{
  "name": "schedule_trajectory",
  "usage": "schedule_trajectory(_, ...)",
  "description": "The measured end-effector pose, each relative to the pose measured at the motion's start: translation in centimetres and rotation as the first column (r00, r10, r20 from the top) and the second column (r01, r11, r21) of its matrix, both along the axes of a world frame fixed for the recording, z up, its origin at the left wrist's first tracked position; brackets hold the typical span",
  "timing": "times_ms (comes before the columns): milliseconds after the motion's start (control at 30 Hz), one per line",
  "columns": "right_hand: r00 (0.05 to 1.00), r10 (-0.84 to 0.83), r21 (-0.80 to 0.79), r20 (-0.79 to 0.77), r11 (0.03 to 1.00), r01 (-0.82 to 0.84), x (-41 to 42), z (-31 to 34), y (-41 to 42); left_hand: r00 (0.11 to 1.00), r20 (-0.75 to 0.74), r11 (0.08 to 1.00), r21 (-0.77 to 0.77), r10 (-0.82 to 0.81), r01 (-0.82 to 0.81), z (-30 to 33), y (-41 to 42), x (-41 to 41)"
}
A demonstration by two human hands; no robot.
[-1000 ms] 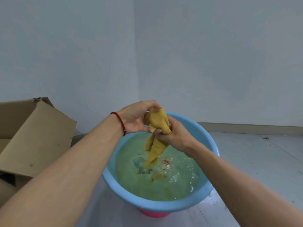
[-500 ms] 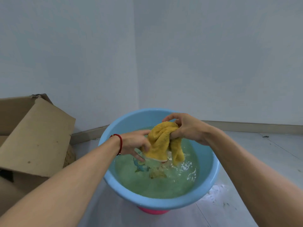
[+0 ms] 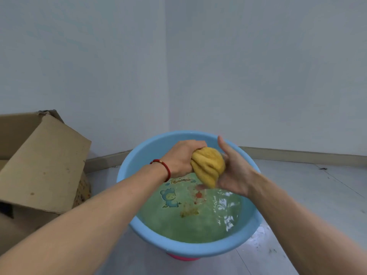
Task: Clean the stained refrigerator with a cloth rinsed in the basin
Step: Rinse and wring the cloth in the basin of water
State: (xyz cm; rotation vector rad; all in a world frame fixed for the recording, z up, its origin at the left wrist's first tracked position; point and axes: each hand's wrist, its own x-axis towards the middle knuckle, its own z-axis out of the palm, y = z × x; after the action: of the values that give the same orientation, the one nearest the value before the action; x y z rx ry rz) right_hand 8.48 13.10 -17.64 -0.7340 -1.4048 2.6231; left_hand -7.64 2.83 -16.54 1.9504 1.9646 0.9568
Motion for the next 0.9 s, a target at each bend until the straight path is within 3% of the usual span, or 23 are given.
schedule_trajectory(67, 0.98, 0.197, -0.084, 0.007, 0.977, -0.196, -0.5, -0.4, -1.2, 0.953, -0.293, 0.99, 0.091, -0.075, 0.106, 0.0, 0.4, -0.3)
schedule_trajectory(100, 0.967, 0.252, -0.044, 0.033, 0.967, -0.25, -0.4, -0.3, -1.5, 0.928, -0.358, 0.983, 0.109, -0.098, 0.146, 0.0, 0.4, -0.6)
schedule_trajectory(200, 0.932, 0.281, 0.302, 0.228, 0.89, -0.342, -0.3, 0.7, -2.0, 0.816, -0.57, 0.984, 0.066, -0.098, 0.164, -0.3, -0.6, -1.4)
schedule_trajectory(267, 0.895, 0.243, 0.6, 0.373, 0.673, -0.432, -0.6, 1.2, -2.4, 0.739, -0.668, 0.996, -0.044, -0.089, 0.08, -0.6, -1.4, -1.5)
schedule_trajectory(300, 0.877, 0.182, 0.725, 0.444, 0.502, -0.472, -0.9, 1.3, -2.6, 0.734, -0.675, 0.995, -0.104, -0.075, 0.006, -0.7, -1.6, -1.2)
schedule_trajectory(367, 0.839, 0.006, 0.83, 0.545, 0.134, -0.541, -1.9, 1.1, -3.0, 0.765, -0.644, 0.961, -0.213, -0.003, -0.176, -1.0, -1.5, -0.5)
schedule_trajectory(433, 0.828, -0.1, 0.813, 0.552, -0.157, -0.561, -2.7, 1.0, -3.3, 0.846, -0.526, 0.868, -0.378, 0.086, -0.323, -1.1, -0.8, 0.2)
schedule_trajectory(500, 0.866, -0.107, 0.81, 0.488, -0.314, -0.495, -2.9, 0.7, -3.3, 0.965, -0.184, 0.739, -0.622, 0.185, -0.26, -1.4, -0.3, 0.2)
schedule_trajectory(567, 0.898, -0.114, 0.779, 0.425, -0.459, -0.427, -2.7, 0.6, -3.2, 0.941, 0.191, 0.652, -0.757, 0.28, -0.04, -1.2, -0.8, 0.1)
schedule_trajectory(633, 0.903, -0.138, 0.734, 0.407, -0.538, -0.414, -2.8, 0.7, -3.3, 0.855, 0.404, 0.626, -0.77, 0.326, 0.125, -0.9, -1.6, -0.5)
schedule_trajectory(667, 0.893, -0.138, 0.748, 0.429, -0.499, -0.437, -3.0, 0.6, -3.4, 0.85, 0.411, 0.622, -0.772, 0.33, 0.131, -0.9, -1.8, -0.7)
schedule_trajectory(700, 0.877, -0.115, 0.795, 0.466, -0.382, -0.472, -3.0, 0.7, -3.3, 0.887, 0.343, 0.634, -0.769, 0.309, 0.077, -1.0, -1.8, -0.9)
schedule_trajectory(767, 0.896, 0.001, 0.895, 0.444, 0.04, -0.444, -2.5, 1.3, -2.7, 0.983, 0.006, 0.731, -0.669, 0.182, -0.131, -1.4, -1.7, -1.5)
schedule_trajectory(800, 0.936, 0.026, 0.903, 0.352, 0.254, -0.346, -2.0, 1.6, -2.3, 0.979, -0.148, 0.809, -0.554, 0.139, -0.198, -1.6, -1.6, -1.9)
schedule_trajectory(833, 0.966, 0.002, 0.863, 0.259, 0.449, -0.232, -1.6, 1.9, -1.9, 0.971, -0.205, 0.884, -0.423, 0.12, -0.199, -1.9, -1.6, -2.4)
schedule_trajectory(900, 0.983, -0.016, 0.661, 0.183, 0.742, -0.111, -1.1, 1.7, -1.4, 0.992, -0.108, 0.975, -0.202, 0.069, -0.09, -2.1, -1.8, -2.7)
